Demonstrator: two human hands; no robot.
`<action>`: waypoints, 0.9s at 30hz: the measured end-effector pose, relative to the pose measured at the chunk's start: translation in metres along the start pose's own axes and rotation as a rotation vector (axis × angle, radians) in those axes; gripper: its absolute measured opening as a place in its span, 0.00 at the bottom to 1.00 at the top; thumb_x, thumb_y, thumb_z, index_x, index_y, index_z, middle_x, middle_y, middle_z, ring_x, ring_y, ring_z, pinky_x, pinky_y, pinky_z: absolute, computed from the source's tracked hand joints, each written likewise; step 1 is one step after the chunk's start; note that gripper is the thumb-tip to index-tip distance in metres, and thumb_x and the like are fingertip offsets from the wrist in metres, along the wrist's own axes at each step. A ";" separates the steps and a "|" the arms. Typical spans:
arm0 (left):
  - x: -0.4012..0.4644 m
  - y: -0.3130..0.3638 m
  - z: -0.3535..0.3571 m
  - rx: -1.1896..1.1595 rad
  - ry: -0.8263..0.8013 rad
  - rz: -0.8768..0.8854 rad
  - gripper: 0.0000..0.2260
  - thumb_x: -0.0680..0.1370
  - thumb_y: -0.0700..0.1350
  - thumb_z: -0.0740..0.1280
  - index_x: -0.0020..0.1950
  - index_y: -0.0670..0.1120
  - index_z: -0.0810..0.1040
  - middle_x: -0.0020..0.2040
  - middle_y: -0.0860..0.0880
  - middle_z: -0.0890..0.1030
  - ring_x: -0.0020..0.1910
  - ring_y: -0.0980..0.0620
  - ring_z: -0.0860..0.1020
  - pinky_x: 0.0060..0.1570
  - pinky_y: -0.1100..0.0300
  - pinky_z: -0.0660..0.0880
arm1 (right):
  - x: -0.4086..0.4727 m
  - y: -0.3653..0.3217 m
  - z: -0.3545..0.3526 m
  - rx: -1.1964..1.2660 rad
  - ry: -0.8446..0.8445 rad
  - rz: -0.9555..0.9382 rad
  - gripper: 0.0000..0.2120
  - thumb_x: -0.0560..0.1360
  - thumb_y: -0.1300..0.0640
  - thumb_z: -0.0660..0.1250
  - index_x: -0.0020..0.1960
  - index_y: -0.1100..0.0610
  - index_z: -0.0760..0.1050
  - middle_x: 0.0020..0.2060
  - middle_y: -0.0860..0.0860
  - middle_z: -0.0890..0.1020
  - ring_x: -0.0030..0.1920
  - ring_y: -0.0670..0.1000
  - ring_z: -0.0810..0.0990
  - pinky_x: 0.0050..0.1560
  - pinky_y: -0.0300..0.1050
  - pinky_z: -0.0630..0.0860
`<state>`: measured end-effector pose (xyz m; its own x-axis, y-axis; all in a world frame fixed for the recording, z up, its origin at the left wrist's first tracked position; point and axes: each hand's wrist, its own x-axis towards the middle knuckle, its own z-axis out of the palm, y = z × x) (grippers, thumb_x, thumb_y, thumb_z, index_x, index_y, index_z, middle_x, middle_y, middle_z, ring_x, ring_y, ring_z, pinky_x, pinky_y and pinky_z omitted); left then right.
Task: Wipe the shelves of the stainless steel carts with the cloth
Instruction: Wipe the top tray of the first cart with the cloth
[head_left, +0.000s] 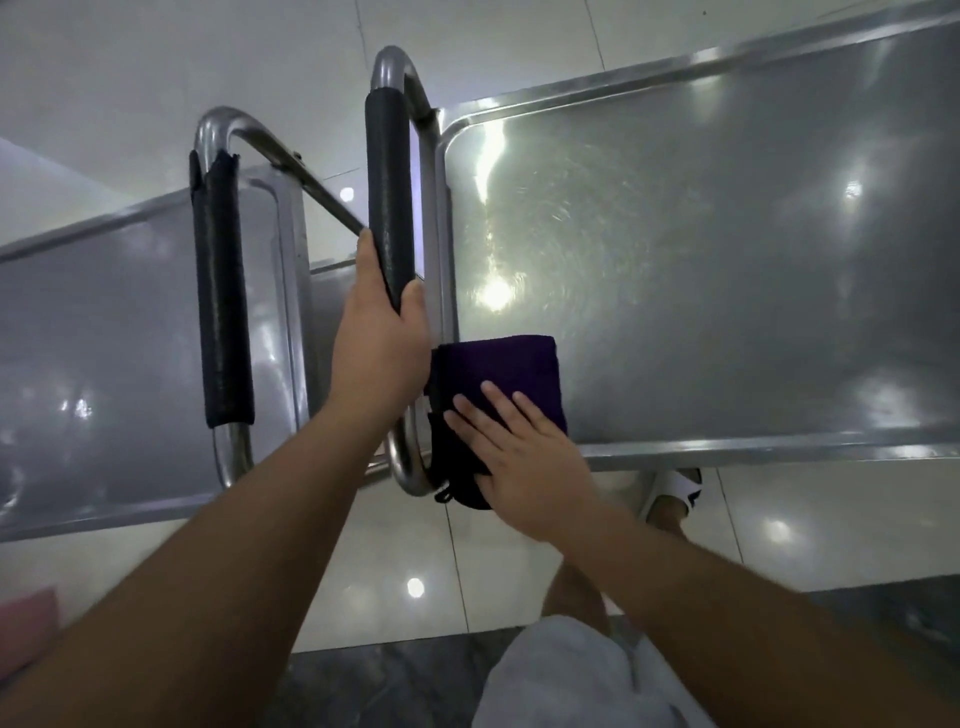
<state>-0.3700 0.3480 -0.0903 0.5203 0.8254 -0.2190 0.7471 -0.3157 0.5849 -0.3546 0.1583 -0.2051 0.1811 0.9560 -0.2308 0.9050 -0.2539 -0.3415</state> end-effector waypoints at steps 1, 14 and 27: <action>-0.001 0.001 0.000 -0.004 -0.007 0.002 0.29 0.86 0.56 0.58 0.84 0.62 0.49 0.63 0.50 0.78 0.47 0.56 0.81 0.39 0.60 0.77 | -0.012 0.014 0.001 -0.016 0.009 -0.002 0.31 0.83 0.42 0.50 0.84 0.49 0.50 0.82 0.47 0.52 0.82 0.53 0.43 0.81 0.57 0.47; -0.007 0.008 -0.006 -0.010 -0.079 -0.001 0.28 0.86 0.54 0.59 0.83 0.63 0.49 0.61 0.45 0.78 0.45 0.49 0.82 0.46 0.42 0.84 | -0.205 0.229 -0.058 0.033 0.049 0.774 0.35 0.78 0.44 0.47 0.83 0.54 0.50 0.82 0.54 0.53 0.82 0.57 0.46 0.80 0.61 0.49; -0.008 0.014 -0.004 0.020 -0.034 -0.018 0.29 0.86 0.54 0.59 0.84 0.60 0.49 0.62 0.45 0.77 0.53 0.44 0.82 0.53 0.39 0.82 | -0.059 0.040 0.009 0.010 0.085 0.204 0.44 0.77 0.31 0.58 0.84 0.52 0.50 0.83 0.50 0.53 0.82 0.58 0.43 0.80 0.59 0.47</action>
<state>-0.3651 0.3382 -0.0773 0.5203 0.8146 -0.2562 0.7645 -0.3107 0.5647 -0.3319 0.0907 -0.2132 0.3924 0.8934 -0.2187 0.8423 -0.4446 -0.3048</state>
